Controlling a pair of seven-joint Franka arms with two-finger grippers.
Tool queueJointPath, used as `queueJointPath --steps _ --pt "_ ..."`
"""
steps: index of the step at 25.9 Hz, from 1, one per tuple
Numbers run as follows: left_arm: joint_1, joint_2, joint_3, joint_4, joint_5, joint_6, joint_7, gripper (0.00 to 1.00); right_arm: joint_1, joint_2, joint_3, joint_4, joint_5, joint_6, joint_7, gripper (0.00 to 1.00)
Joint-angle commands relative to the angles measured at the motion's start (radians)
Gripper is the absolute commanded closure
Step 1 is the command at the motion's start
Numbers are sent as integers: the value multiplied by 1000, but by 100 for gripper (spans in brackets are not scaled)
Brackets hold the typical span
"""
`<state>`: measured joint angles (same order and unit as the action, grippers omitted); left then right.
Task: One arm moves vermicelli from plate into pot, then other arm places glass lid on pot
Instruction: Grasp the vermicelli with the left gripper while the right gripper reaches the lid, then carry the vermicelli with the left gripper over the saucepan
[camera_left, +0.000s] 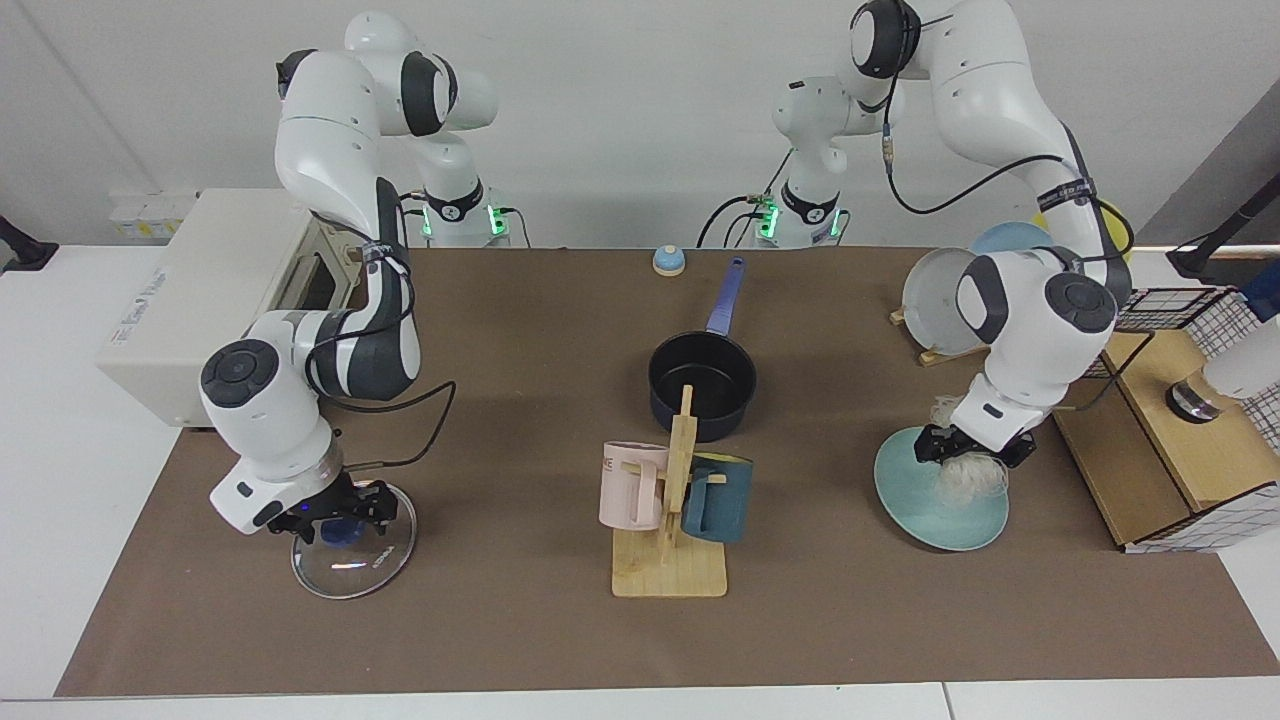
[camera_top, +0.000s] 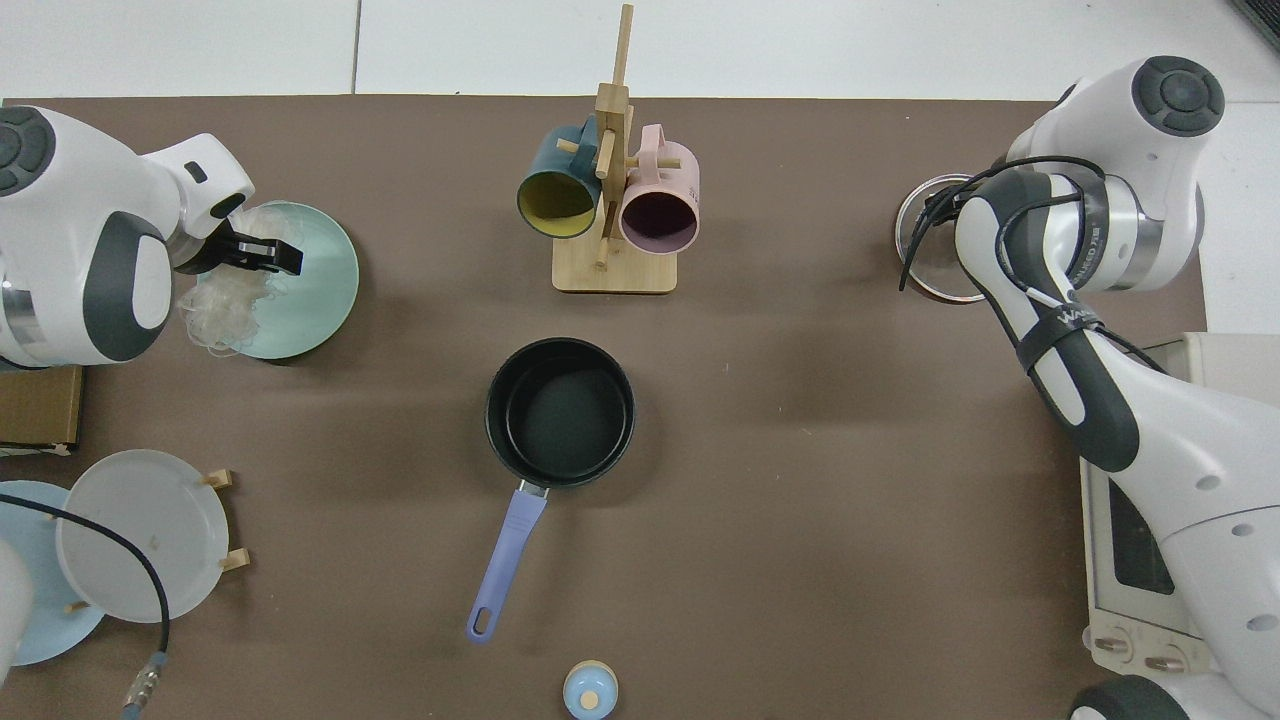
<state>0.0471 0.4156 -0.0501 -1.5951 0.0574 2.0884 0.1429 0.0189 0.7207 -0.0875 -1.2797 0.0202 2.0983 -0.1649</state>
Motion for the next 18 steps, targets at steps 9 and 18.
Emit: queueJointPath --steps 9,18 --pt "-38 -245 -118 -184 -24 -123 -241 100 -11 -50 2 -87 21 46 -47 1" --pt "-159 -252 -218 -190 -24 -111 -554 100 -13 -52 -6 -104 23 49 -39 16"
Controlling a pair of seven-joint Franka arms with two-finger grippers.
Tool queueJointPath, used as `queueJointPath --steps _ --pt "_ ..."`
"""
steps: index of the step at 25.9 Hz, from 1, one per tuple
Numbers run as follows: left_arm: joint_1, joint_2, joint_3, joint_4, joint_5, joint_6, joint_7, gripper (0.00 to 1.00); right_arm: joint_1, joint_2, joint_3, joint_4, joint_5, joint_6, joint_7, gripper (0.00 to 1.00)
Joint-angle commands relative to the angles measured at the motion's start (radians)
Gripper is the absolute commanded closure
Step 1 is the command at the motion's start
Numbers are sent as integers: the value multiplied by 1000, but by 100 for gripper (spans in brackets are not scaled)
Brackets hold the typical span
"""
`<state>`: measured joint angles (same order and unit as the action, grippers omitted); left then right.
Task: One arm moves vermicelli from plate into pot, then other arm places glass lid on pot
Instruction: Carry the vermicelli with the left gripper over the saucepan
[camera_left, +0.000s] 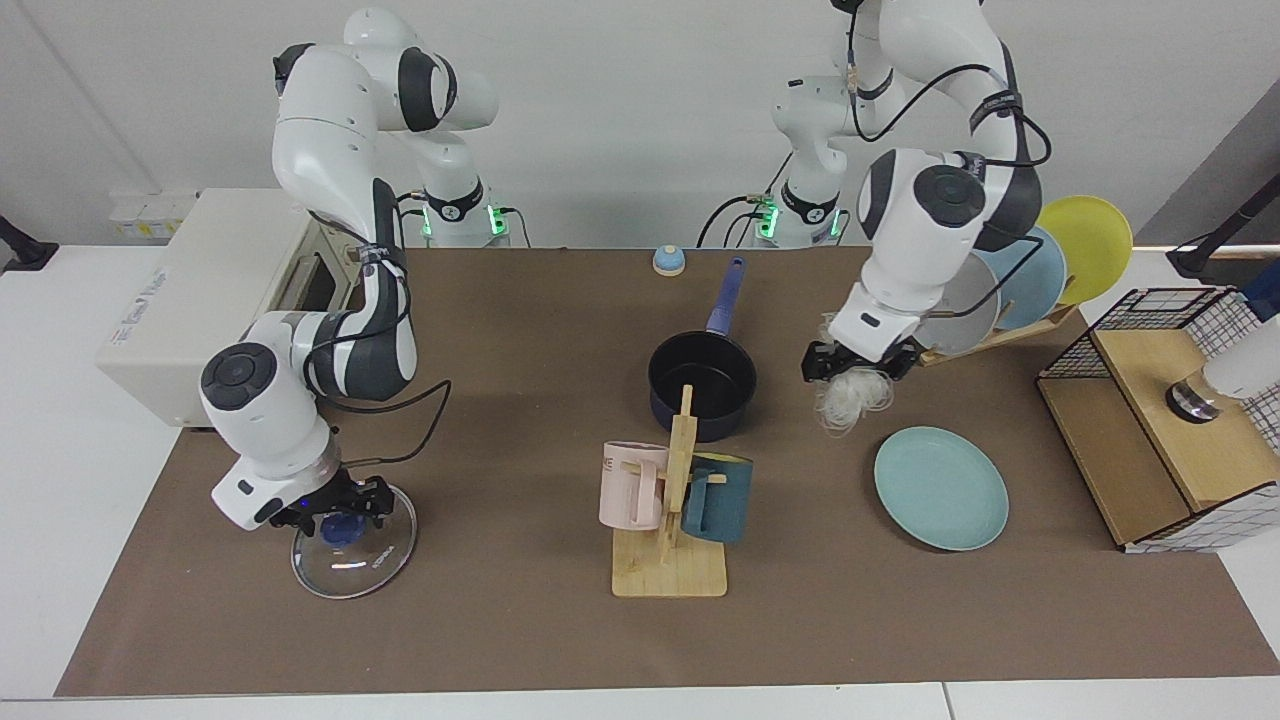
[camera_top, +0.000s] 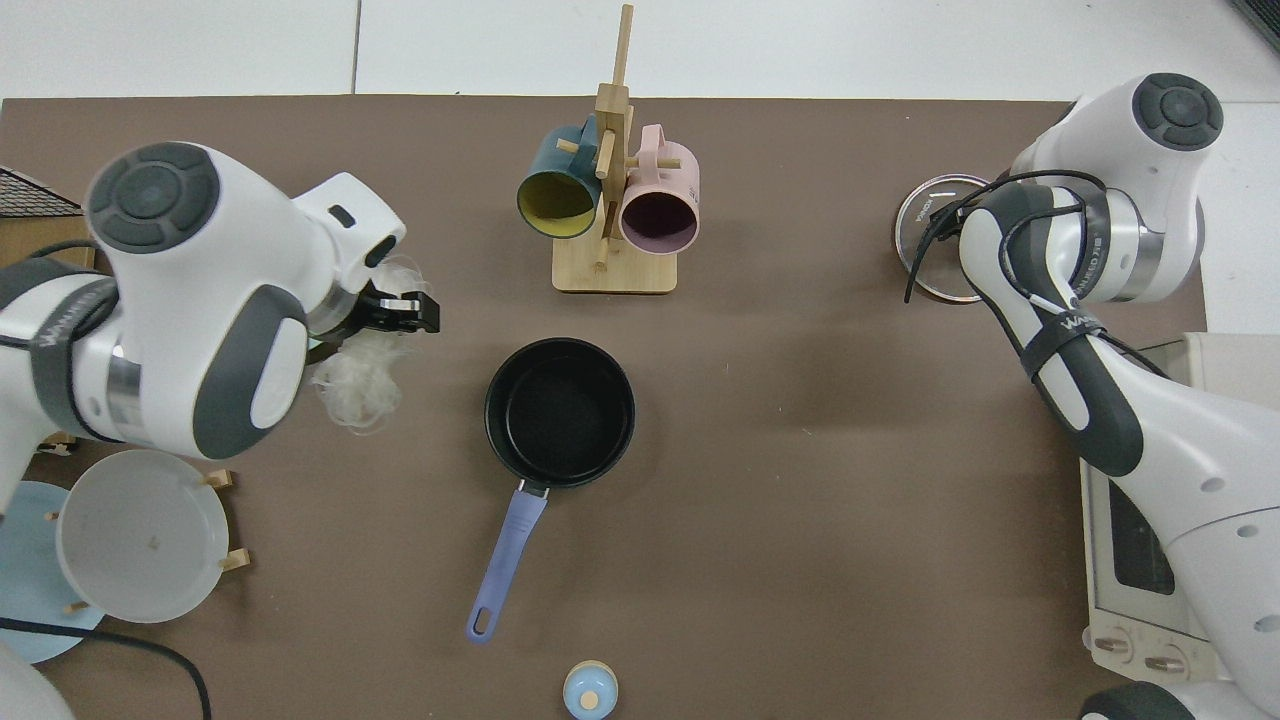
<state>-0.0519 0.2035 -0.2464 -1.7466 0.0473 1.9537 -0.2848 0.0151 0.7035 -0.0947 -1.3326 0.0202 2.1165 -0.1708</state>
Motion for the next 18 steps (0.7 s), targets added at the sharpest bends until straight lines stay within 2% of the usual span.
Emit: queueJointPath --steps 1,2,5,7,8,13,18 --pt "-83 -36 -30 -39 -12 33 -160 100 -9 -35 1 -50 23 31 -32 20" --pt "-101 -32 -30 -39 -12 45 -186 100 -9 -35 1 -48 23 31 -32 26" --pt "-144 -1 -30 -45 -10 97 -257 100 -9 -35 1 -40 23 31 -35 61" --pt "-155 11 -31 -59 -10 135 -281 100 -6 -36 1 -37 21 33 -36 92" --pt "-160 14 -30 -68 -10 151 -287 100 0 -36 1 -34 23 31 -33 100" --pt "-203 5 -31 -174 -10 253 -338 100 6 -68 1 -34 23 28 -12 100" --pt "-204 7 -31 -234 -9 333 -347 100 6 -128 7 -43 20 -6 16 100"
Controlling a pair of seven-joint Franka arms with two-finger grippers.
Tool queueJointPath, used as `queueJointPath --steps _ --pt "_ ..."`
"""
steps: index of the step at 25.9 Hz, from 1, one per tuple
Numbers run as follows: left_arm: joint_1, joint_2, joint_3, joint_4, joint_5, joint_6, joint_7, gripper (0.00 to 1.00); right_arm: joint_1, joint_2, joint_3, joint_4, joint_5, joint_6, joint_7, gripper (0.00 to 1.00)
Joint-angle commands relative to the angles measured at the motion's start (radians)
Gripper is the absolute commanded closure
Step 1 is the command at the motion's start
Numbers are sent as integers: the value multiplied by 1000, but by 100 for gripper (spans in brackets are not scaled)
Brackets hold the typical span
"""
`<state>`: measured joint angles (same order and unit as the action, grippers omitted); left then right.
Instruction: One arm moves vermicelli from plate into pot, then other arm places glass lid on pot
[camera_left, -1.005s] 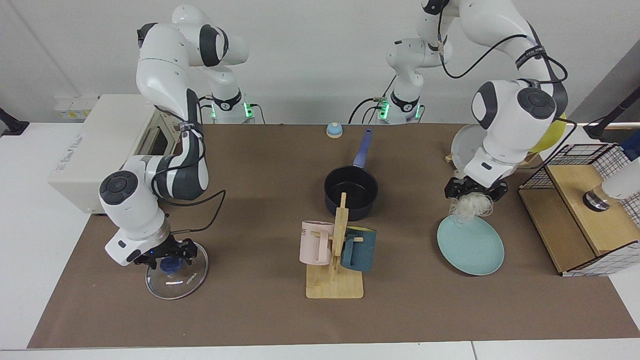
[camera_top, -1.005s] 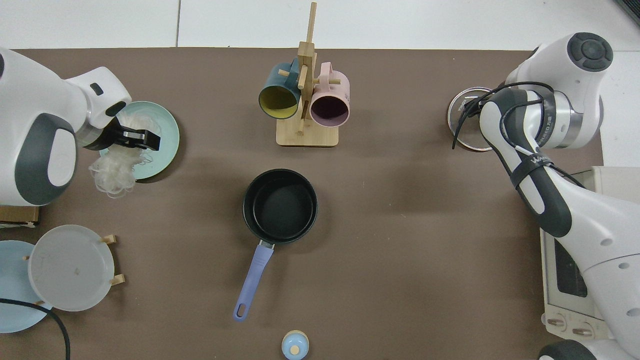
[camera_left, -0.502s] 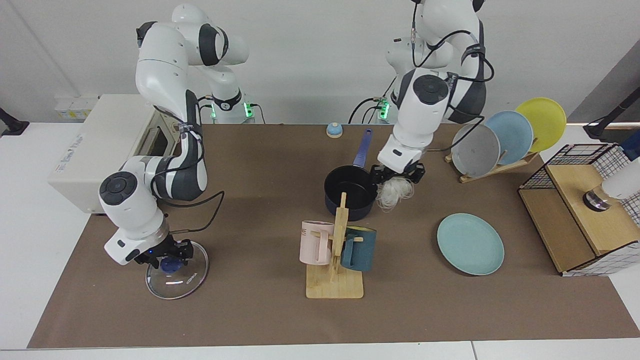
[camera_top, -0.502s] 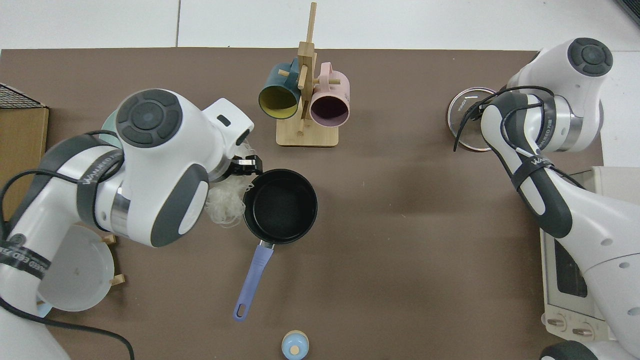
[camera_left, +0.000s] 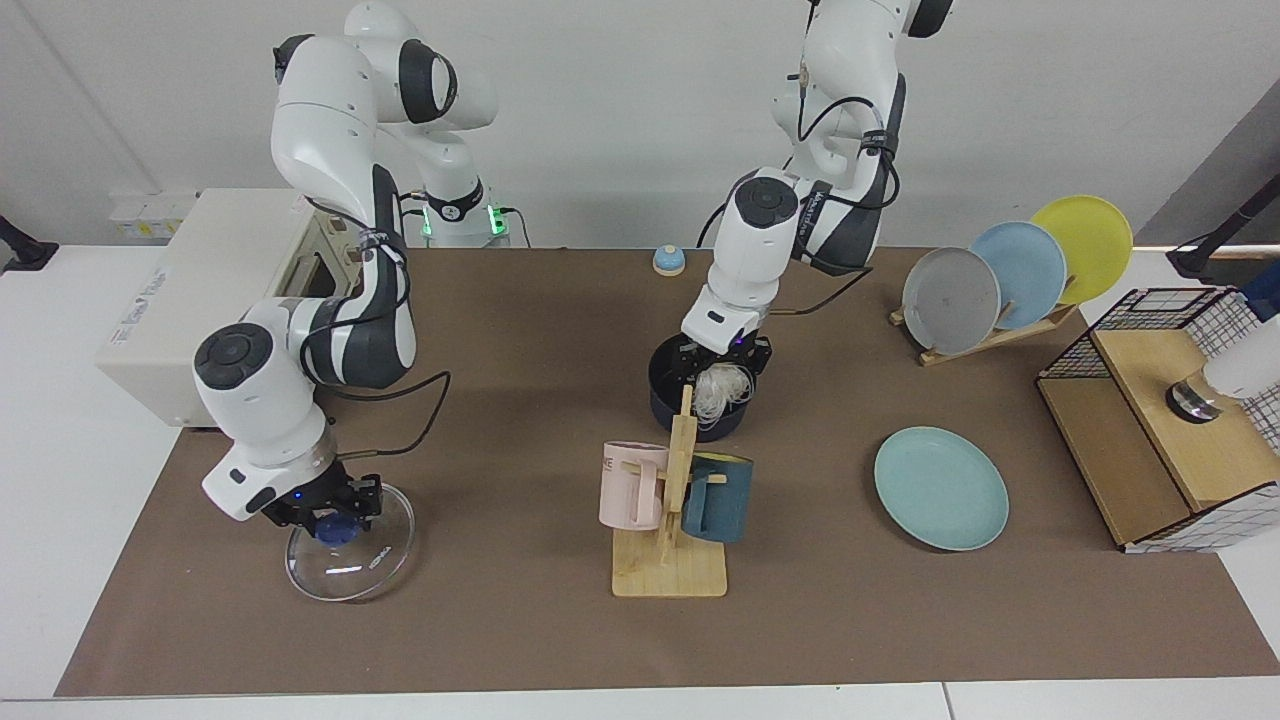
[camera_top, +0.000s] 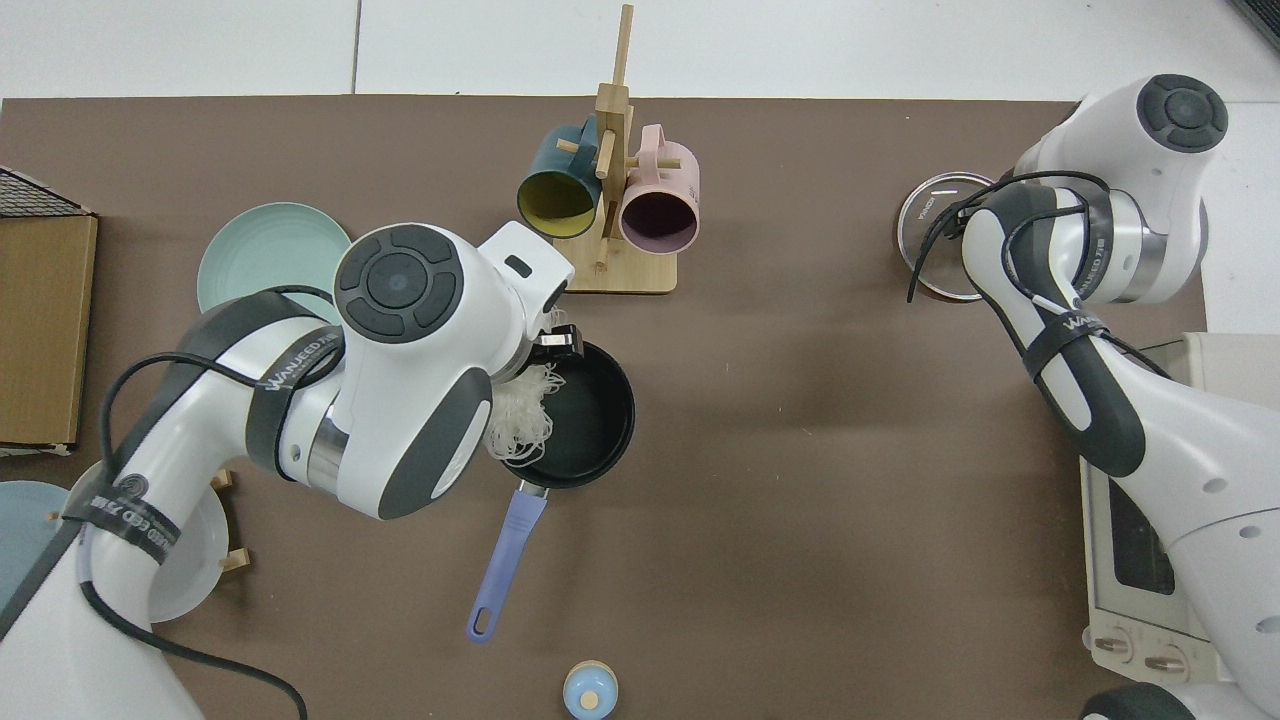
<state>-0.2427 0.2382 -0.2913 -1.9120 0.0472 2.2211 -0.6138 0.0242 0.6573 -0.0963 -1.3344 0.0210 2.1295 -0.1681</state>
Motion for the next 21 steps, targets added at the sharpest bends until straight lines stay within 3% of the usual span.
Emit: queueJointPath --steps 1,3,4,5,6,15,21 --pt "-14 -27 14 -68 -9 71 -20 100 -3 -90 10 -42 19 -31 15 100" --pt "-15 -23 14 -73 -9 74 -24 100 -1 -114 12 -43 20 -65 18 100" --pt "-17 -23 14 -73 -9 74 -23 74 -1 -134 13 -46 19 -83 21 100" --pt "-17 -23 14 -71 -9 74 -24 10 -1 -152 15 -51 19 -103 27 100" --pt "-17 -23 15 -71 -9 72 -27 3 0 -174 16 -55 19 -127 35 100" --pt "2 -51 24 -61 -10 49 -21 0 13 -447 18 -235 11 -305 76 100" --pt "92 -69 24 2 -10 -33 57 0 5 -613 18 -394 -3 -325 79 100"
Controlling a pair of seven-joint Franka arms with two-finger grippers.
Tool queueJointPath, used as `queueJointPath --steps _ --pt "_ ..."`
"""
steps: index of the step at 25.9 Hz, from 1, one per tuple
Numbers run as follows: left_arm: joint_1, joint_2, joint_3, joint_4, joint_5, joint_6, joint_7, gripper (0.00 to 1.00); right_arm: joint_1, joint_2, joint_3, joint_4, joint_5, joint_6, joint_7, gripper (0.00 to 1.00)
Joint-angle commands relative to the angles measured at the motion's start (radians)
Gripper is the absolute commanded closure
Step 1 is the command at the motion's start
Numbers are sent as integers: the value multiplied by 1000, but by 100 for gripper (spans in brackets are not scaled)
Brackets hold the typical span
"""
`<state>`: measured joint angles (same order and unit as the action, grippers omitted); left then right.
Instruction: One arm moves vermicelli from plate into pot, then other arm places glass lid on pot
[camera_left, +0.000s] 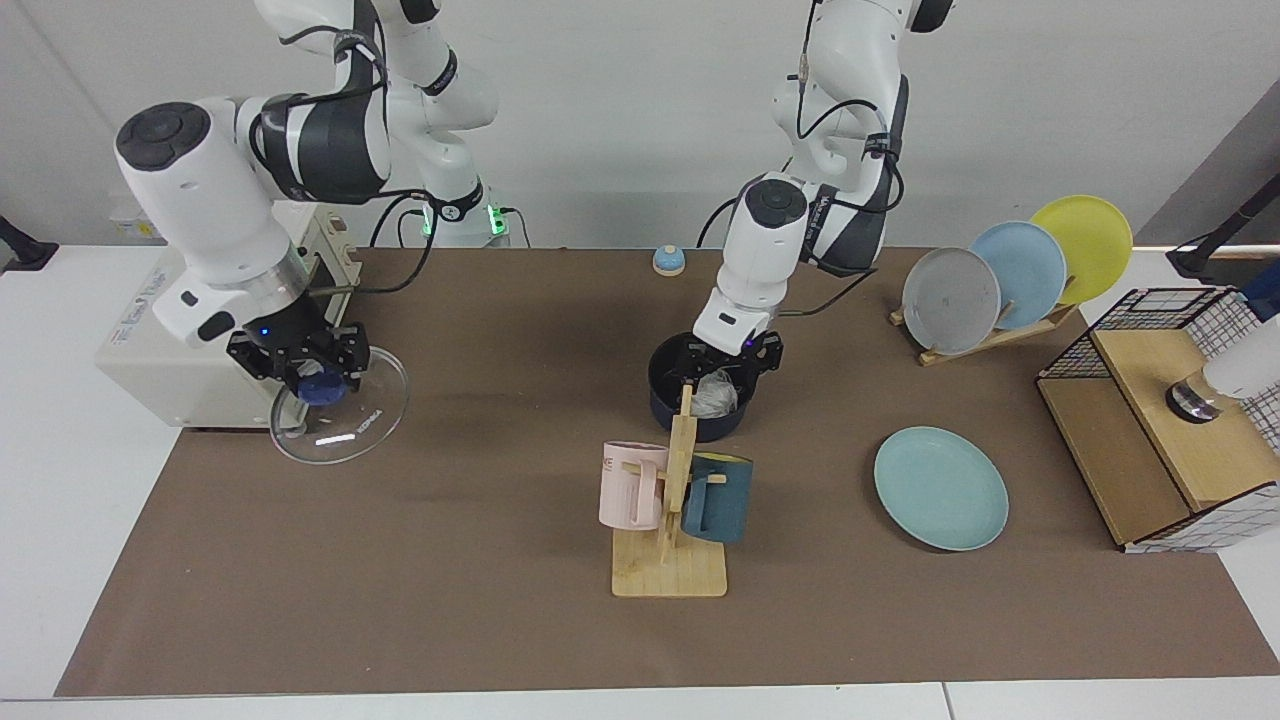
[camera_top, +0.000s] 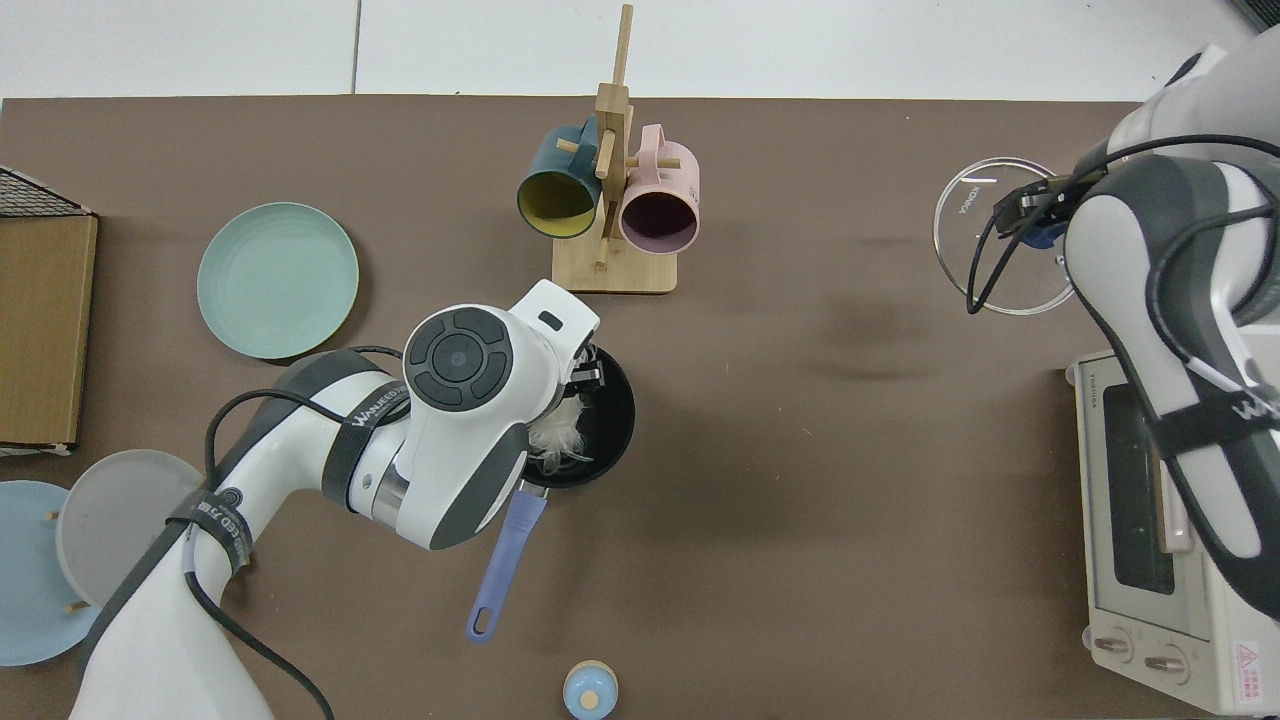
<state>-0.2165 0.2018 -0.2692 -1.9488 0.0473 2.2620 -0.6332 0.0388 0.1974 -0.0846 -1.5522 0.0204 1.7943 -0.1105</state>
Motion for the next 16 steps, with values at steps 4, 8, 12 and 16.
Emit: queueJointPath --steps 4,8,12,16 --pt "156 -30 2 73 -12 -124 287 0 -2 -199 20 -198 -40 -33 86 100" --pt "255 -25 4 76 -12 -125 479 0 -17 -220 158 -197 -120 -81 216 100" --pt "351 -19 4 88 -21 -122 680 0 -20 -228 284 -192 -134 -101 372 100" --pt "408 -16 7 122 -41 -137 806 0 -23 -225 417 -189 -122 -92 492 100"
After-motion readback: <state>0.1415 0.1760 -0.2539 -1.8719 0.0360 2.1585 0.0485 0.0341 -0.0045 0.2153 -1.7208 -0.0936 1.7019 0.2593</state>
